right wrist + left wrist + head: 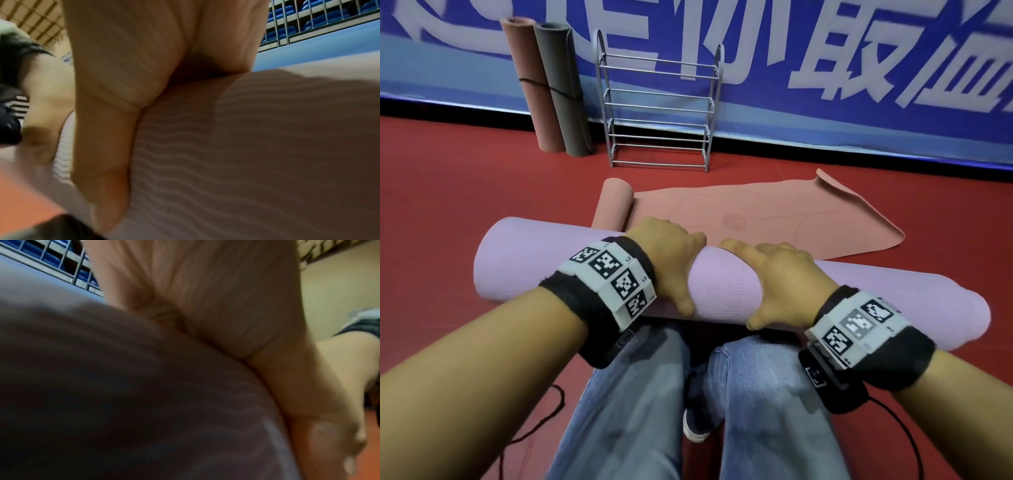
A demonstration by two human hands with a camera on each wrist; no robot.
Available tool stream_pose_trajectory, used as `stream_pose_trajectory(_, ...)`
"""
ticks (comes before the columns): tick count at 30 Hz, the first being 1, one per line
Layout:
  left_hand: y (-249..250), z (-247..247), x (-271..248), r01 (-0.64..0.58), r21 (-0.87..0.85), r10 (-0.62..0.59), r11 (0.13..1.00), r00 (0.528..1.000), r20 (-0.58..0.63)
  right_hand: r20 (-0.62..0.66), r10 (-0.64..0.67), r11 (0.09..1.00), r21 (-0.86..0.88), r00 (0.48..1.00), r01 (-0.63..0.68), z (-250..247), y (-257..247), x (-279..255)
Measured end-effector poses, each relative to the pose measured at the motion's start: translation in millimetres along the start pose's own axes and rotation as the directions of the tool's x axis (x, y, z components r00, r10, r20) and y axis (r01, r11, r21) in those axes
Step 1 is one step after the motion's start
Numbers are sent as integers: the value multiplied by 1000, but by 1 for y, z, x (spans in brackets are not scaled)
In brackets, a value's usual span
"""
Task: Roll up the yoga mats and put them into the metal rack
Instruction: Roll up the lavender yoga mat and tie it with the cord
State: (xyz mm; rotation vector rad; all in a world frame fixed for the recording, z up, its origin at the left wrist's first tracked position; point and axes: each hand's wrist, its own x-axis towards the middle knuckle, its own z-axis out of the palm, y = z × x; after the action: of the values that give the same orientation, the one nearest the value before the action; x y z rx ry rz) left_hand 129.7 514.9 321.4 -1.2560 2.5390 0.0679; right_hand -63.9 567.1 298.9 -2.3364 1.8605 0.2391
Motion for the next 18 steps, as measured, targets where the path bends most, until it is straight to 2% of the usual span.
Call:
stream_pose_trajectory(3, -4, -9, -7, -28, -65, 31, 997, 998, 50, 25, -32, 999, 32, 999, 32, -10, 2, -5)
stream_pose_trajectory(7, -4, 3, -8, 9, -200, 18, 980, 991, 136, 116, -46, 996, 86, 992, 36, -3, 0, 6)
stream_pose_trajectory(11, 9, 24, -8, 43, -49, -43, 998, 999, -3, 173, -53, 984, 177, 983, 21, 0, 7, 24)
stream_pose_trajectory(14, 15, 32, -4, 58, -13, -58, 998, 998, -10, 221, -76, 978, 204, 972, 30, -2, 11, 32)
stream_pose_trajectory(18, 5, 35, 4, 75, -77, -77, 994, 997, -18, 157, -84, 988, 144, 984, 61, 2, 10, 27)
